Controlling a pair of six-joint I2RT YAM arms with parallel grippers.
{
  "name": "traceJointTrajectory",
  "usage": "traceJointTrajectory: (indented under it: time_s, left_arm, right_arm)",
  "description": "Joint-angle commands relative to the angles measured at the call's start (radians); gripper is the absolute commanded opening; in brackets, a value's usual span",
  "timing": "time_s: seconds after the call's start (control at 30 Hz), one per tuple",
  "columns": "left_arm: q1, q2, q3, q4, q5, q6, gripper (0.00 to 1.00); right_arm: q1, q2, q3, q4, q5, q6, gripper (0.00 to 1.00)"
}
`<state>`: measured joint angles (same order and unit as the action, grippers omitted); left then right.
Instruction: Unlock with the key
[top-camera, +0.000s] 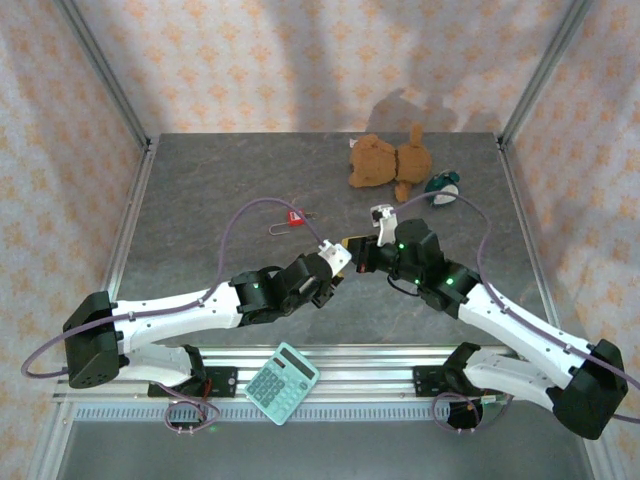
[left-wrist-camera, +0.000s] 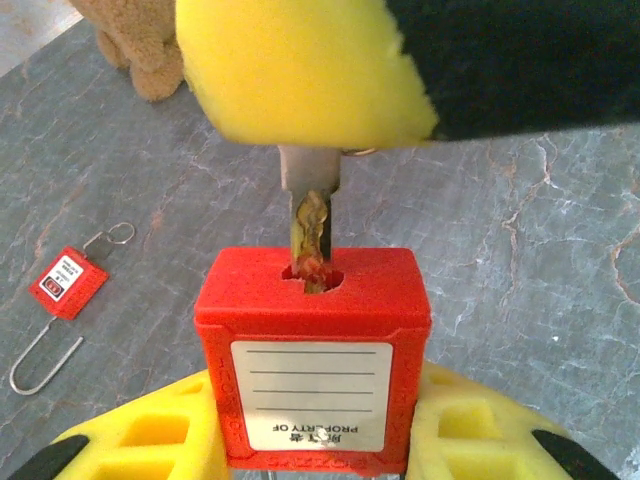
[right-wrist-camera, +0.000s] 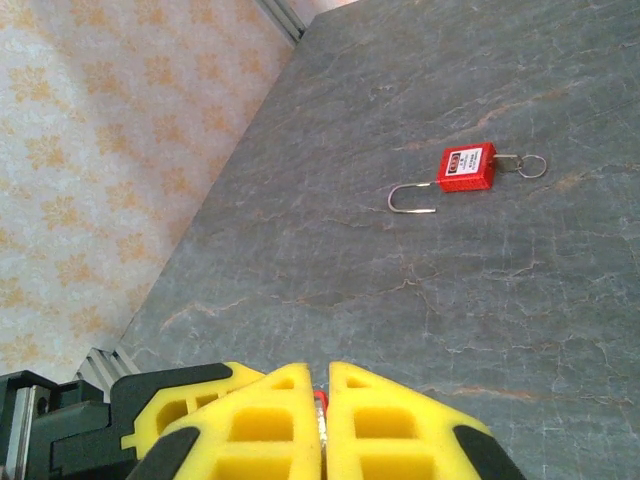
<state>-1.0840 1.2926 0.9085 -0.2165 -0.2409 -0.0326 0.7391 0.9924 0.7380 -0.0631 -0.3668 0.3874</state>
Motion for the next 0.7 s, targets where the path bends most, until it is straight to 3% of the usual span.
traceJointTrajectory:
  time_s: [0.0, 0.47, 0.67]
  left_arm:
    - [0.002, -0.030, 0.084, 0.185, -0.012, 0.032, 0.29]
    - [0.002, -0.088, 0.036, 0.249, -0.064, 0.025, 0.29]
    - [0.001, -0.077, 0.047, 0.262, -0.054, 0.036, 0.29]
  right_arm:
    - [0.025, 0.042, 0.005, -0.109, -0.120, -0.019, 0.07]
    - [0.012, 0.044, -0.064, 0.041, -0.185, 0.088, 0.07]
    - [0.022, 0.066, -0.052, 0.009, -0.193, 0.065, 0.07]
